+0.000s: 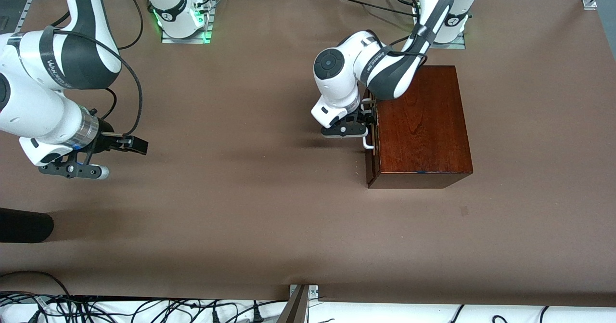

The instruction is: Open drawer, take yellow block, close drawer

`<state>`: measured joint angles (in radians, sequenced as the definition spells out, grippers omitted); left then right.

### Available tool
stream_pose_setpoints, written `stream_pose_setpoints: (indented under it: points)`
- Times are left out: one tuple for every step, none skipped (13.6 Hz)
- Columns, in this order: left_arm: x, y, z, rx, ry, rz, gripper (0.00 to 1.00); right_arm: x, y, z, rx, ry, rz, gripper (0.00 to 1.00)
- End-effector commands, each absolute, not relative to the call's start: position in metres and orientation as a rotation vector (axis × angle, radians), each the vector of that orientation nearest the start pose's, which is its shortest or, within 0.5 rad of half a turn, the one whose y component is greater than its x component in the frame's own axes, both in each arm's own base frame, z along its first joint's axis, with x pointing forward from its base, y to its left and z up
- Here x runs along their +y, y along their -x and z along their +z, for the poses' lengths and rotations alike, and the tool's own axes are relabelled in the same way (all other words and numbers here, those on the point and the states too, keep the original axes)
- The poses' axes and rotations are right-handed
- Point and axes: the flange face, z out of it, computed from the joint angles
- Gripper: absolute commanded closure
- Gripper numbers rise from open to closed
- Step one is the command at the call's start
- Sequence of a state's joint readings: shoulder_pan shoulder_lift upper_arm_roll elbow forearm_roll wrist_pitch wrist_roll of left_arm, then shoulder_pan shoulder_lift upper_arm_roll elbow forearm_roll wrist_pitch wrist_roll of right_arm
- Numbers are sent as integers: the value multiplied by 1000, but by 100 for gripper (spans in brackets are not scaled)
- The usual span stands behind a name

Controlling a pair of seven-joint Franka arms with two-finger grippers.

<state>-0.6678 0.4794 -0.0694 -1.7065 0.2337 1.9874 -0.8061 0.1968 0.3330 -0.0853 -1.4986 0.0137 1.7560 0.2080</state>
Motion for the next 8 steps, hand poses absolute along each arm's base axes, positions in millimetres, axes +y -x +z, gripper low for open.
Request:
stream_pose_setpoints:
  points:
    - [-403,-484,308,47,2847,56,0,79,-646,480,178,3172,114,0]
    - [-402,-483,304,45,2844,64,0,77,-647,480,176,3170,112,0]
    - [-402,-481,299,42,2839,71,0,76,-647,480,176,3169,113,0]
    - [-402,-481,298,39,2839,71,0,75,-647,480,174,3169,113,0]
    - [-402,-481,298,36,2839,71,0,75,-647,480,169,3169,115,0]
    - [-403,-480,298,36,2839,70,0,74,-647,481,169,3169,115,0]
    - [-406,-480,301,36,2845,62,0,73,-646,482,167,3169,118,0]
    - [-411,-480,305,30,2855,51,0,72,-646,481,169,3170,127,0]
